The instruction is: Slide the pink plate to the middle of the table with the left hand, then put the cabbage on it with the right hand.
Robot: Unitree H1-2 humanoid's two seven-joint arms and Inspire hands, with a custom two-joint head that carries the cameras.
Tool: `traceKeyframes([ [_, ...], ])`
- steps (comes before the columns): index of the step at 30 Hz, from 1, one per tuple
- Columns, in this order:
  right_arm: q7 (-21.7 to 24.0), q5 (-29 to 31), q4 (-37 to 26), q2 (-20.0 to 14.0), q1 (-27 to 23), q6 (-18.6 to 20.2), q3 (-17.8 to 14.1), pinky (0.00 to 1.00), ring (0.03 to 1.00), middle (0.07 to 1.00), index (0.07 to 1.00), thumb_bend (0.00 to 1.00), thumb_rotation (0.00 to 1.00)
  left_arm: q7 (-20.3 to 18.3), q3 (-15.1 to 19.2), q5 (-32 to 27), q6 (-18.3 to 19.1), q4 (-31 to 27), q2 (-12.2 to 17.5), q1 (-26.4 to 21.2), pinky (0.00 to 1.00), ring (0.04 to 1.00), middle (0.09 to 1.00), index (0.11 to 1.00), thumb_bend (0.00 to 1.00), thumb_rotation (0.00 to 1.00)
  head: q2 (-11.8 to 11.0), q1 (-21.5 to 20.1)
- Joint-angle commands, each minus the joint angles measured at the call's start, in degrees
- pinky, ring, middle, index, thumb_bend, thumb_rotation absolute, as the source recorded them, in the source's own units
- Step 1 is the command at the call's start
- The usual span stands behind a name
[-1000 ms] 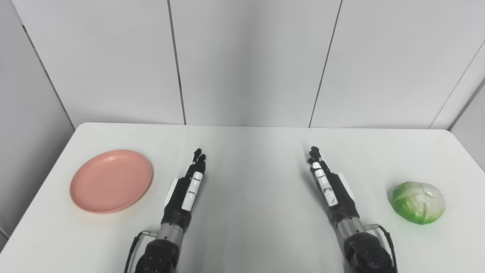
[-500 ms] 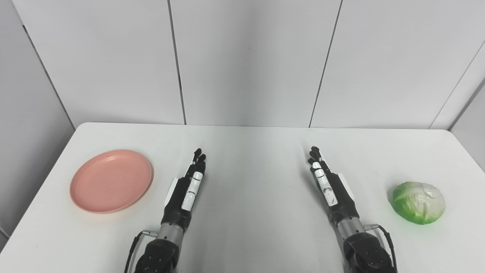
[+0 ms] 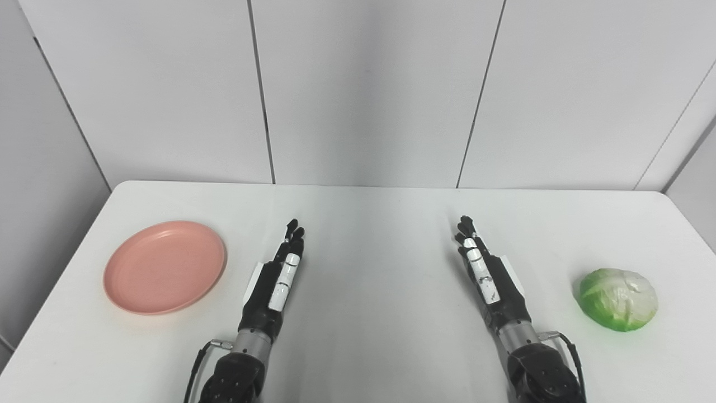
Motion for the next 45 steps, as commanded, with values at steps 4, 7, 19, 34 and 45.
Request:
traceKeyframes([
  [4, 2.5, 2.6, 0.8, -1.3, -0.2, 0.1, -0.8, 1.0, 1.0, 1.0, 1.0, 0.33, 1.0, 1.0, -0.3, 0.7, -0.2, 5.2, -1.4, -1.6, 1.0, 1.0, 1.0, 0.994, 0.55, 1.0, -0.7, 3.5],
  [7, 4.0, 4.3, 1.3, -1.9, -0.3, 0.0, -1.3, 1.0, 1.0, 1.0, 1.0, 0.31, 1.0, 1.2, -0.5, 1.1, 0.1, 7.8, -1.6, -2.9, 1.0, 1.0, 1.0, 0.999, 0.59, 1.0, -1.2, 6.0],
  [19, 4.8, 5.1, 2.7, -2.4, -0.9, -2.0, -1.9, 1.0, 1.0, 1.0, 1.0, 0.3, 1.0, 1.9, -1.4, 2.8, -2.9, 13.3, -1.5, -5.0, 1.0, 1.0, 1.0, 1.0, 0.76, 1.0, -1.4, 7.6],
  [34, 5.4, 6.6, 1.8, -2.0, -0.7, -0.5, -2.6, 1.0, 1.0, 1.0, 1.0, 0.31, 0.99, -0.6, -1.4, 0.7, -0.7, 11.1, -1.2, -4.9, 1.0, 1.0, 1.0, 1.0, 0.77, 1.0, -1.2, 7.7],
  [45, 5.5, 4.9, 2.4, -3.0, -1.2, -1.8, -2.2, 1.0, 1.0, 1.0, 1.0, 0.31, 1.0, -1.3, -0.9, -2.2, 4.2, -3.0, -1.6, -3.5, 1.0, 0.999, 1.0, 1.0, 0.77, 1.0, -1.0, 8.6],
])
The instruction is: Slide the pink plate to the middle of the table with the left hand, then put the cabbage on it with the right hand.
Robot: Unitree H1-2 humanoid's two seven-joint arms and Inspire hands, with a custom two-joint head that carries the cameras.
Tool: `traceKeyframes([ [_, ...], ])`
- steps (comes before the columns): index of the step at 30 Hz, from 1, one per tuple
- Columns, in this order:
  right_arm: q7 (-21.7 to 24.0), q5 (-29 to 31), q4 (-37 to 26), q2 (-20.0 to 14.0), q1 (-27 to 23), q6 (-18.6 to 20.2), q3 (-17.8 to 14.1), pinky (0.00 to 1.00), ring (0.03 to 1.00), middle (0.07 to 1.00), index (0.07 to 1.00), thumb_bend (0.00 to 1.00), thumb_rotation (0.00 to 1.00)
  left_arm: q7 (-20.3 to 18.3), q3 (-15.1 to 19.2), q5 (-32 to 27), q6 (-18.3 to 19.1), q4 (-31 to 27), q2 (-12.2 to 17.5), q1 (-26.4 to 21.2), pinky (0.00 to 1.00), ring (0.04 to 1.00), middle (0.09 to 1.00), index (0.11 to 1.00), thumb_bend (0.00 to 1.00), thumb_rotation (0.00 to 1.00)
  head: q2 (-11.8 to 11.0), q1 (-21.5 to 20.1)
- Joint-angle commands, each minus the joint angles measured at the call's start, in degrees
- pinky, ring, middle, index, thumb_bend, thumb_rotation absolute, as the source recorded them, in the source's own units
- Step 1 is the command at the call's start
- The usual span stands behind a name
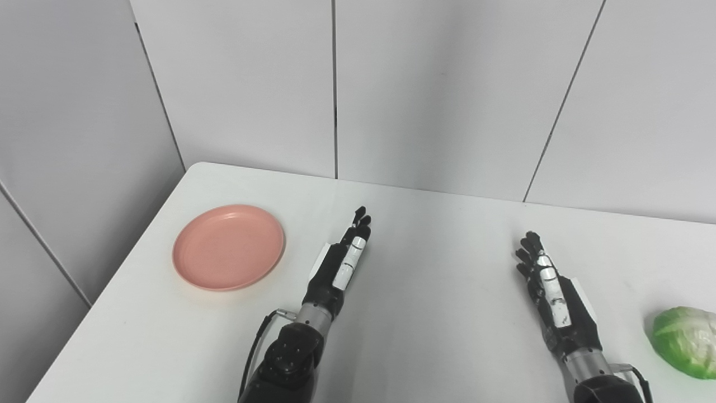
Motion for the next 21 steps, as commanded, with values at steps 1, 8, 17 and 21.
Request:
traceKeyframes([
  [1, -0.1, 0.1, 0.8, -1.0, -0.7, -1.0, -0.8, 1.0, 1.0, 1.0, 1.0, 0.32, 1.0, -1.0, -0.1, -1.1, 1.3, -4.0, -0.6, -0.6, 1.0, 1.0, 1.0, 1.0, 0.78, 1.0, 0.0, 0.1],
  [8, 1.2, 1.7, 0.9, -1.1, -0.6, -0.5, -1.4, 1.0, 1.0, 1.0, 1.0, 0.28, 1.0, -1.7, 1.6, -3.6, 7.3, -17.2, -0.4, 0.0, 1.0, 0.988, 1.0, 1.0, 0.77, 1.0, 0.0, 0.6],
  [17, 0.7, 0.7, 2.9, -1.3, -1.3, -2.6, -1.8, 1.0, 1.0, 1.0, 1.0, 0.31, 1.0, -1.9, 4.6, -7.3, 13.3, -30.3, 1.8, -0.8, 1.0, 0.989, 1.0, 1.0, 0.78, 1.0, -0.2, 1.3],
  [21, 1.9, 2.6, 2.8, -1.1, -1.2, -2.0, -2.4, 1.0, 1.0, 1.0, 1.0, 0.29, 1.0, -0.8, 6.2, -7.4, 14.9, -34.3, 2.5, -1.3, 1.0, 0.99, 1.0, 1.0, 0.78, 1.0, -0.1, 1.4],
])
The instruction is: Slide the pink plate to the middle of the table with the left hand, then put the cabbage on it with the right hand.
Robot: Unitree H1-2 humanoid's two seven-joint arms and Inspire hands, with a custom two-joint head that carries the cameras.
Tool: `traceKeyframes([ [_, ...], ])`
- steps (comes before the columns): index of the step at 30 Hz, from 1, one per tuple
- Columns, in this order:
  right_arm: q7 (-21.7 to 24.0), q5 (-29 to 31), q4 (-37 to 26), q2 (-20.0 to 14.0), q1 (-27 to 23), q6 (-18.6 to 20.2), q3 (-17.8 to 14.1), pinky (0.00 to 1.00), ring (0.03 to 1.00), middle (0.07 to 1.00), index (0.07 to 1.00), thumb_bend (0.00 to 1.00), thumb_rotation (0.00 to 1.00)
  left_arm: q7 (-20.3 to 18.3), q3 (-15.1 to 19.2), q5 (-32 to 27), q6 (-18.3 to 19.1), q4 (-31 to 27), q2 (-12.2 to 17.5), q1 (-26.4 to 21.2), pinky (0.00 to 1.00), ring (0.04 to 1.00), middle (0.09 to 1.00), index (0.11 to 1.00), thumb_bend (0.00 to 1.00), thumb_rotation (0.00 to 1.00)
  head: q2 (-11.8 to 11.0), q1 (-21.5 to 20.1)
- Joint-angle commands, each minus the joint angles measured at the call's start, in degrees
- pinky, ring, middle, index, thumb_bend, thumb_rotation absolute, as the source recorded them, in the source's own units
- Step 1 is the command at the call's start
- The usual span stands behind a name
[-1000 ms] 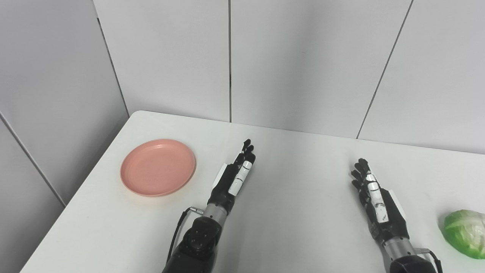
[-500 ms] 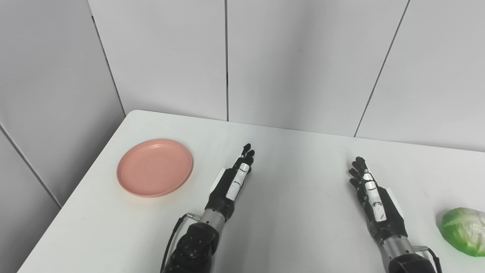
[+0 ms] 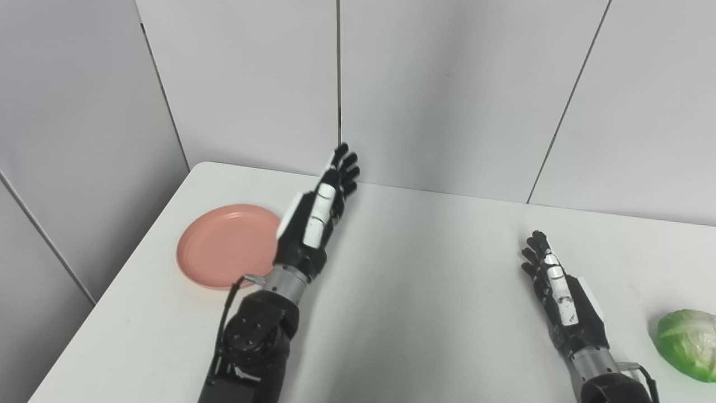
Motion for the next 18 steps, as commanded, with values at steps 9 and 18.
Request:
traceKeyframes([
  [9, 0.6, 1.1, -1.6, -1.0, 0.4, 1.7, -0.4, 1.0, 1.0, 1.0, 1.0, 0.25, 1.0, 2.0, 6.3, -2.4, -2.6, -3.1, 3.3, -2.9, 1.0, 0.983, 0.997, 0.997, 0.74, 1.0, 0.2, 0.3],
  [18, 0.0, 0.6, -0.6, -1.0, 0.3, 1.1, -0.6, 1.0, 1.0, 1.0, 1.0, 0.34, 1.0, 4.8, 13.9, -5.0, -3.9, -2.9, 7.7, -4.2, 1.0, 0.998, 1.0, 1.0, 0.72, 1.0, 0.2, 0.7],
])
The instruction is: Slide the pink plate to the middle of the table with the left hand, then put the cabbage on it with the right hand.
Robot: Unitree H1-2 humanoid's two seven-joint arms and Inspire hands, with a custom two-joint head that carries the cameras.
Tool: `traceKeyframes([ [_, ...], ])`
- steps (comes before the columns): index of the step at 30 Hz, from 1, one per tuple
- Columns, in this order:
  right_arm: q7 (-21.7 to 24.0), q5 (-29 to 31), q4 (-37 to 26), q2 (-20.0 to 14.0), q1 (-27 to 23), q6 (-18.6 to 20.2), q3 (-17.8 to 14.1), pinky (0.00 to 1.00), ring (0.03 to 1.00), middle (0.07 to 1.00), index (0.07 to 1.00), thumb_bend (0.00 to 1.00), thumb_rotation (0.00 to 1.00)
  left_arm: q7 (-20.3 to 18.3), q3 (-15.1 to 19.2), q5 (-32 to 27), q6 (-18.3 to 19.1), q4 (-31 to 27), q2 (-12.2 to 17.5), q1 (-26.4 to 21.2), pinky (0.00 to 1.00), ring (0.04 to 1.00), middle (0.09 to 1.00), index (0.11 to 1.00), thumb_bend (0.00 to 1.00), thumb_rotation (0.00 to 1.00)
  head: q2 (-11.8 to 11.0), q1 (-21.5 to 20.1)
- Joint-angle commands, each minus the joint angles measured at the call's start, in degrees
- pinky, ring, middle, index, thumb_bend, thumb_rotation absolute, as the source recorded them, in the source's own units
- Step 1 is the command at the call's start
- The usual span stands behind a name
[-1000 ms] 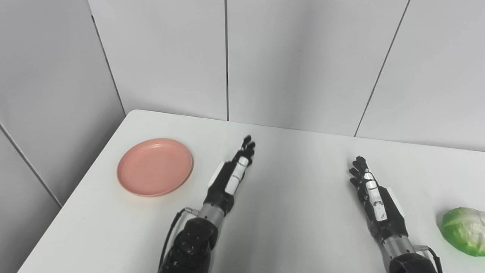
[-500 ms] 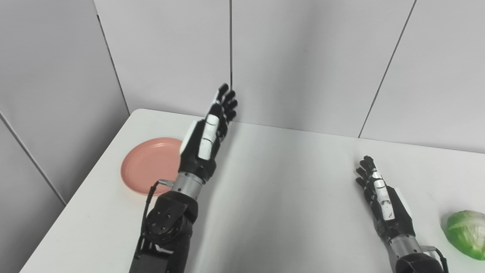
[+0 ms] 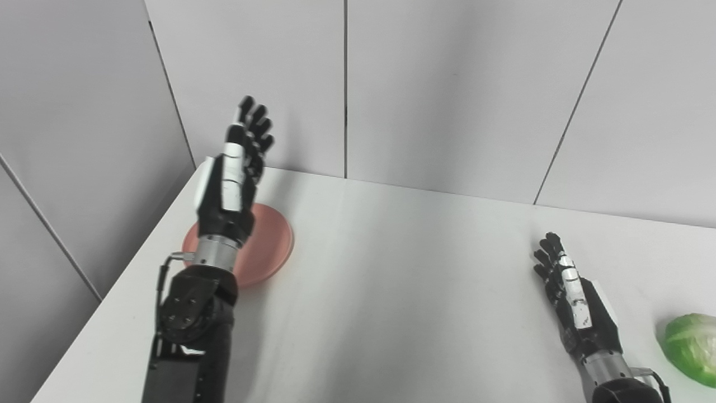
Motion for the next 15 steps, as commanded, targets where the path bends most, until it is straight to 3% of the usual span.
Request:
traceKeyframes([
  [1, -0.2, 0.3, 0.1, -0.5, 0.0, 0.4, -0.6, 1.0, 1.0, 1.0, 1.0, 0.34, 1.0, 1.3, 1.5, -1.1, -2.2, -1.4, 1.3, -2.6, 1.0, 0.995, 1.0, 1.0, 0.73, 1.0, 0.0, 0.0],
  [6, 0.1, 1.7, 0.2, -0.1, -0.1, 0.4, -1.0, 1.0, 1.0, 1.0, 1.0, 0.34, 0.96, 2.8, 4.7, -2.2, -3.8, 0.9, 2.4, -2.9, 0.99, 0.985, 0.998, 1.0, 0.75, 1.0, 0.1, 0.4],
  [9, 0.3, 1.3, 0.5, -0.4, -0.2, -0.1, -0.6, 1.0, 1.0, 1.0, 1.0, 0.33, 0.99, 3.1, 6.0, -2.6, -5.2, 2.7, 3.0, -3.0, 0.98, 0.982, 0.993, 0.993, 0.74, 1.0, 0.1, 0.4],
  [11, 1.6, 3.9, 0.2, -0.1, -0.3, 2.1, -1.2, 1.0, 1.0, 1.0, 1.0, 0.31, 0.97, 3.2, 7.2, -3.4, -6.0, 4.4, 3.7, -3.0, 0.97, 0.981, 0.988, 0.982, 0.74, 1.0, 0.1, 0.4],
  [15, -1.0, -0.2, -0.3, -0.6, -0.1, 1.1, -0.1, 1.0, 1.0, 1.0, 1.0, 0.35, 1.0, 3.7, 9.1, -4.4, -6.9, 7.2, 5.2, -3.1, 0.98, 0.992, 0.993, 0.985, 0.75, 1.0, 0.2, 0.3],
])
